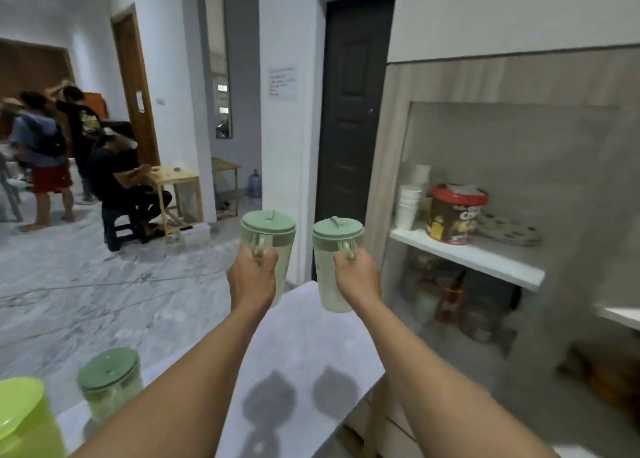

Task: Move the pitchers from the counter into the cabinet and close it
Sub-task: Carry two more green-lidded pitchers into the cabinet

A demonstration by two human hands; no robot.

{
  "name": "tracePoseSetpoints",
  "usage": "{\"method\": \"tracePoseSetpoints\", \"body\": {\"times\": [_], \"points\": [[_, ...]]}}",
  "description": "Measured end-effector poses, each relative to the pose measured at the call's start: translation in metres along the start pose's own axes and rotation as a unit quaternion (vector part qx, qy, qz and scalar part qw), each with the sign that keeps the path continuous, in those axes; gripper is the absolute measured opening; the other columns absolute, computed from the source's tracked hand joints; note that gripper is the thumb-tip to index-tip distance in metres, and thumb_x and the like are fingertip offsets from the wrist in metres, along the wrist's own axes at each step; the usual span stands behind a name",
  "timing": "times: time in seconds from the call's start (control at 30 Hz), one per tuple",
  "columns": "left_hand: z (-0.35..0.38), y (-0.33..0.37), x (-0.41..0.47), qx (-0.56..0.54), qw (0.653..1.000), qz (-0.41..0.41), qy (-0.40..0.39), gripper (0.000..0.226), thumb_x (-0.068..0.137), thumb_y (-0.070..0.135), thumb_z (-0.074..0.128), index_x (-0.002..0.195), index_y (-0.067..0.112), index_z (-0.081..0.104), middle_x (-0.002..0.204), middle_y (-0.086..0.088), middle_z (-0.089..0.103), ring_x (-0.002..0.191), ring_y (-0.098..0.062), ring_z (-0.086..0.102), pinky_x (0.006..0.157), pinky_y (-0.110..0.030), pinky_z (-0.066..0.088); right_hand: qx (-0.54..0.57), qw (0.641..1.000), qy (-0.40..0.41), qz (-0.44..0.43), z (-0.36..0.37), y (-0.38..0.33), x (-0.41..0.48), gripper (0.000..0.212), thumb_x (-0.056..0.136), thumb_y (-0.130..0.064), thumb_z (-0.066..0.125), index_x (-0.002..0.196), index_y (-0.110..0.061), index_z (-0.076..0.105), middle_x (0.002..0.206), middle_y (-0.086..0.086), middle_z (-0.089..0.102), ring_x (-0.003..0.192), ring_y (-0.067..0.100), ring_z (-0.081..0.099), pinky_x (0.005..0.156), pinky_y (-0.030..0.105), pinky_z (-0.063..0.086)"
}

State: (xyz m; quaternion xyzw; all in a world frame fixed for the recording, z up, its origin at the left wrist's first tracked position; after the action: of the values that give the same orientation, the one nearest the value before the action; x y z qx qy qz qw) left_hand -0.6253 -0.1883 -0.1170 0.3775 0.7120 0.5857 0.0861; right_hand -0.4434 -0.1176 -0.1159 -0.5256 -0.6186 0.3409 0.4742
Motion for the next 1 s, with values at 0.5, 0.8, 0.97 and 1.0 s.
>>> {"method": "tracePoseSetpoints", "body": {"times": [0.5,0.8,0.97,1.0], "points": [[0.114,0.207,-0.138,-0.154,0.967,0.133,-0.154,0.022,0.093,0.029,0.055,0.093,0.008,0.06,0.083,-0.004,0.061,0.065,-0.01,0.05,0.055,-0.028,0.034,-0.045,0.968,0.248,0.023,-0.303,-0.026,-0.053,0.031,0.091,-0.034,0.054,0.097,-0.007,0.068,0.09,0.009,0.066,0.084,0.028,0.058,0.07,0.03,0.038],[0.21,0.303,-0.254,-0.189,0.942,0.161,-0.226,0.023,0.095,0.031,0.054,0.091,0.008,0.059,0.076,-0.001,0.058,0.066,-0.02,0.051,0.061,-0.031,0.031,-0.077,0.938,0.335,0.039,-0.472,-0.006,-0.085,0.033,0.089,-0.036,0.054,0.094,-0.006,0.066,0.084,0.007,0.065,0.071,0.022,0.057,0.052,0.028,0.034],[0.26,0.346,-0.312,-0.207,0.929,0.169,-0.256,0.024,0.097,0.031,0.052,0.089,0.01,0.059,0.073,0.002,0.055,0.062,-0.009,0.049,0.049,-0.024,0.029,-0.07,0.926,0.37,0.038,-0.548,0.01,-0.093,0.028,0.086,-0.034,0.054,0.084,-0.009,0.065,0.074,0.005,0.062,0.069,0.024,0.056,0.051,0.028,0.033],[0.267,0.353,-0.321,-0.213,0.927,0.167,-0.26,0.024,0.097,0.031,0.052,0.089,0.01,0.059,0.074,0.001,0.056,0.064,-0.011,0.051,0.05,-0.024,0.03,-0.065,0.924,0.375,0.038,-0.559,0.013,-0.095,0.025,0.087,-0.032,0.055,0.084,-0.009,0.065,0.073,0.005,0.062,0.067,0.023,0.056,0.052,0.028,0.034]]}}
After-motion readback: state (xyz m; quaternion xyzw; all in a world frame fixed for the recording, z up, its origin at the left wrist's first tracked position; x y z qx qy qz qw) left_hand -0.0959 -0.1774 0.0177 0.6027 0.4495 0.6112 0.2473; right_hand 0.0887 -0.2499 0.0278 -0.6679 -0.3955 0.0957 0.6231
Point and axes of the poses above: each hand's wrist, its own x-axis towards the middle knuckle, its own z-axis out of the palm, y = z × x, the point moved 4 cm from there along x, towards the middle knuckle
